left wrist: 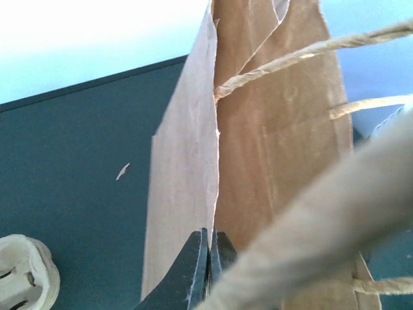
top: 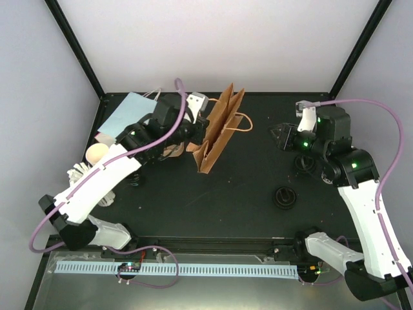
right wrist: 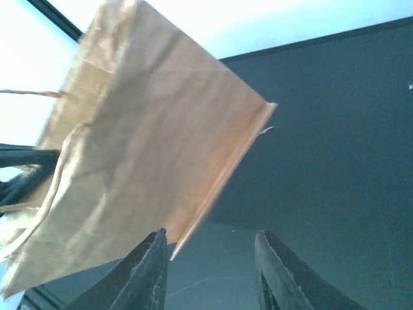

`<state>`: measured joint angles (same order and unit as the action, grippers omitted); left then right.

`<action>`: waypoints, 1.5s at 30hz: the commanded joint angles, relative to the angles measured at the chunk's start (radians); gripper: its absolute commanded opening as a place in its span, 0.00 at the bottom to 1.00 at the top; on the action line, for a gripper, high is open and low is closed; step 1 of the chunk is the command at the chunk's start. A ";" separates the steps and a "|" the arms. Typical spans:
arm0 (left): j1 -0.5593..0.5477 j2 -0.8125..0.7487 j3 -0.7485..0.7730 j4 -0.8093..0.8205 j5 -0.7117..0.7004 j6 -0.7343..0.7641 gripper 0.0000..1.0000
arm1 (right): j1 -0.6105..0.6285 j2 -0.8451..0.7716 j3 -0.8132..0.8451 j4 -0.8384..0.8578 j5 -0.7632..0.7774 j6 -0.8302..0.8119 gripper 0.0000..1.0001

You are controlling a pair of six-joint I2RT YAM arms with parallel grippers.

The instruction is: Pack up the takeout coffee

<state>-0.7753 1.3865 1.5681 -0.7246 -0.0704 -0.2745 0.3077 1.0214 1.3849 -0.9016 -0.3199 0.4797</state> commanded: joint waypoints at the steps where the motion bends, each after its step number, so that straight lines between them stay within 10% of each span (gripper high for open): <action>1: 0.055 -0.079 -0.020 0.086 0.142 -0.071 0.02 | 0.004 -0.054 -0.063 0.048 0.077 -0.021 0.42; 13: 0.139 -0.203 -0.141 0.241 0.357 -0.177 0.01 | 0.003 -0.089 -0.322 0.174 -0.016 -0.023 0.43; 28: 0.260 -0.285 -0.333 0.524 0.649 -0.371 0.01 | 0.004 -0.036 -0.508 0.364 -0.271 -0.001 1.00; 36: 0.273 -0.290 -0.374 0.568 0.683 -0.401 0.01 | 0.004 -0.020 -0.549 0.418 -0.298 0.025 0.97; 45: 0.278 -0.295 -0.381 0.589 0.695 -0.417 0.01 | 0.005 0.022 -0.565 0.537 -0.349 0.112 0.62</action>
<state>-0.5056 1.1179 1.1847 -0.1997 0.5922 -0.6720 0.3077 1.0264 0.8349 -0.4644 -0.6182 0.5411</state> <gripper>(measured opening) 0.016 0.643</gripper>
